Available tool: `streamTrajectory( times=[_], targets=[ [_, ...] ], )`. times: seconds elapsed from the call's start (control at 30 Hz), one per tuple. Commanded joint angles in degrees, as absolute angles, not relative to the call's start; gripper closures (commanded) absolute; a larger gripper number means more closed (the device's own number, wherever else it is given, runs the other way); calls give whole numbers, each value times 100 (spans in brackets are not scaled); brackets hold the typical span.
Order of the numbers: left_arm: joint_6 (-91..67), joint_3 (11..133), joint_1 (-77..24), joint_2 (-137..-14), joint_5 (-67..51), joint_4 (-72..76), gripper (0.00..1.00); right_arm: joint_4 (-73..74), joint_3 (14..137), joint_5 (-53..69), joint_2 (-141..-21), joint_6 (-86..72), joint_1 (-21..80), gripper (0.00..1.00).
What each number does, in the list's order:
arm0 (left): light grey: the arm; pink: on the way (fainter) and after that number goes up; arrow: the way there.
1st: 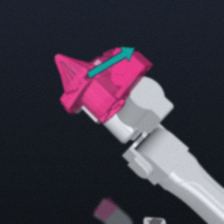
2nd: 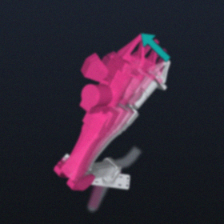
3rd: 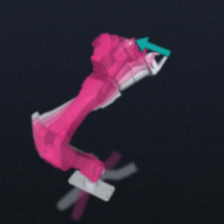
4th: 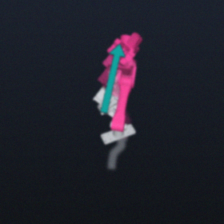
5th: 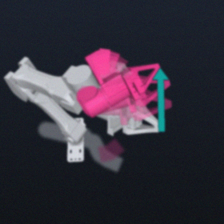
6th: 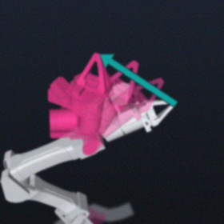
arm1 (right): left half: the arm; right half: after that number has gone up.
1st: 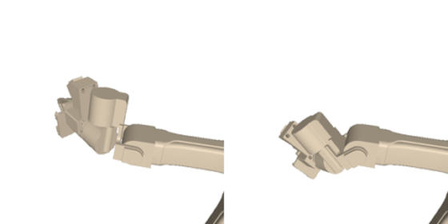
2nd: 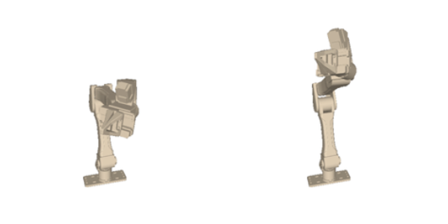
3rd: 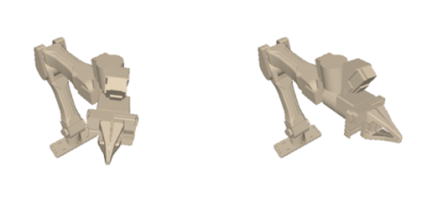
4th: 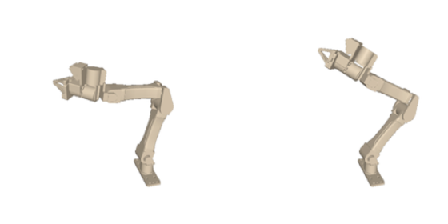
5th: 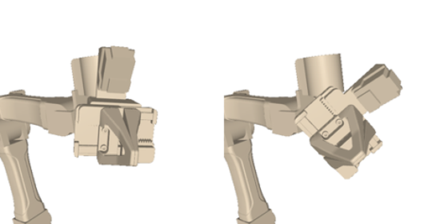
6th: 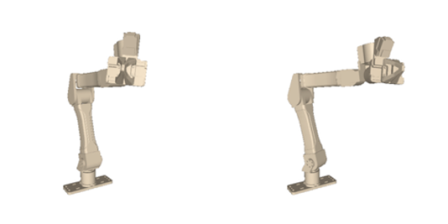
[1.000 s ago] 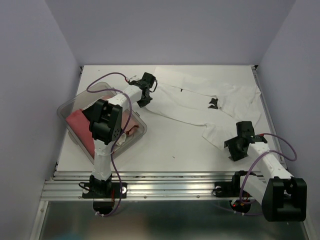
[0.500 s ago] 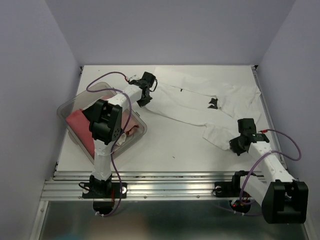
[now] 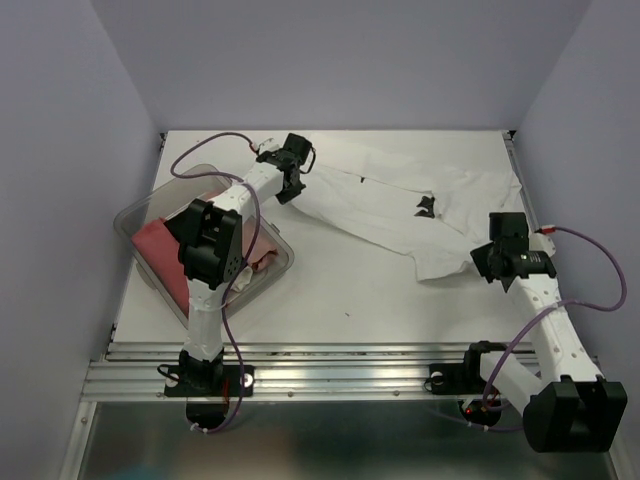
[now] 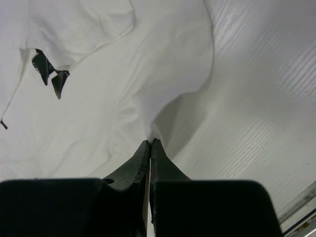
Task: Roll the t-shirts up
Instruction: Fold the T-shirt at the center of the board.
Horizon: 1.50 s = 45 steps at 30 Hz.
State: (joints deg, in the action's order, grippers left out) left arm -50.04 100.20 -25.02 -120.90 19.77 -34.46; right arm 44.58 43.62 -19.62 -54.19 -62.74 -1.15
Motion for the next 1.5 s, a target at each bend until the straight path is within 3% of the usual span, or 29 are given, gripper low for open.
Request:
streamTrajectory(
  times=[0.0,0.97,1.47],
  targets=[
    [-4904,10476,-2408,-11830,2250,-3647,100,4482,4895,-2477,-5510,-6117,-149,99],
    [-4377,12172,-2285,-12752,2197,-3850,100,3437,6064,-3190,-6802,-5564,-255,99],
    [-3771,12516,-2250,-13298,2347,-2612,100,2760,6486,-3226,-7769,-5124,-536,99]
  ],
)
